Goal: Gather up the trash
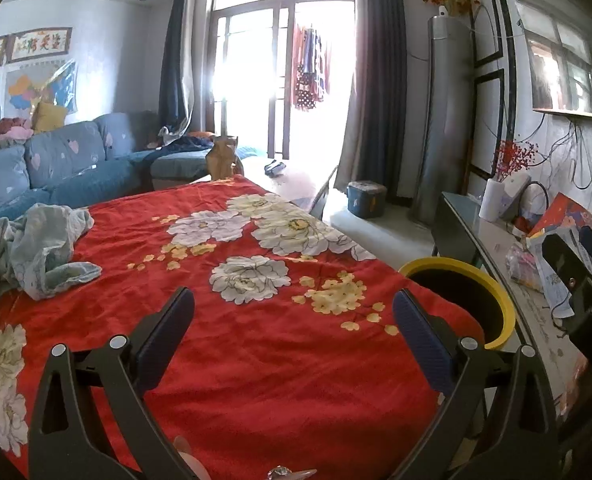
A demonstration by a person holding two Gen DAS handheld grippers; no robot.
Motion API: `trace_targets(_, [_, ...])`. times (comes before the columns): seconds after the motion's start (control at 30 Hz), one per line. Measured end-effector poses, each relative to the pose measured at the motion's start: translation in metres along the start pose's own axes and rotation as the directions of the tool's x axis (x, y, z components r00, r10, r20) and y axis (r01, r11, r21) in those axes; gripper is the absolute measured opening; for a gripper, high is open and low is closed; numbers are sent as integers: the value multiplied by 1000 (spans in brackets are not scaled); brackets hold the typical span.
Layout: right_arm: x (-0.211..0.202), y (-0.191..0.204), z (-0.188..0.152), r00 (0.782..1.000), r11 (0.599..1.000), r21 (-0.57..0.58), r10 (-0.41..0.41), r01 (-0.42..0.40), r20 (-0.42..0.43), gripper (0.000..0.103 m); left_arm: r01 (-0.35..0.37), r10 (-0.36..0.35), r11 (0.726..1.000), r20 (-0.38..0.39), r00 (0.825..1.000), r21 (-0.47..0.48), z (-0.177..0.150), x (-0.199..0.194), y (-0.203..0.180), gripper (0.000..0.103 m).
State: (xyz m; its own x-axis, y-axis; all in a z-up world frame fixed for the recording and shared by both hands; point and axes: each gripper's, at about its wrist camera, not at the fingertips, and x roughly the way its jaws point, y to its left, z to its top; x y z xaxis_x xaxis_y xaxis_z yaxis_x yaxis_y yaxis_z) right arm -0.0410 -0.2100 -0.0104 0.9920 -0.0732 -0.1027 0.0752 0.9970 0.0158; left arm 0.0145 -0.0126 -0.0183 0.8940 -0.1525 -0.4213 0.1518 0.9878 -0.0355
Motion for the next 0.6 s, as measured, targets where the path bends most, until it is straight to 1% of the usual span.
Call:
trace_targets(0.23, [0, 2, 1, 1000, 1000, -6, -5, 5, -10, 92, 14, -14, 1000, 6, 1000, -7, 0, -3, 2, 97])
trace_targets(0.6, [2, 1, 0, 999, 1000, 7, -13, 13, -31, 92, 17, -17, 1000, 9, 1000, -4, 0, -3, 2, 97])
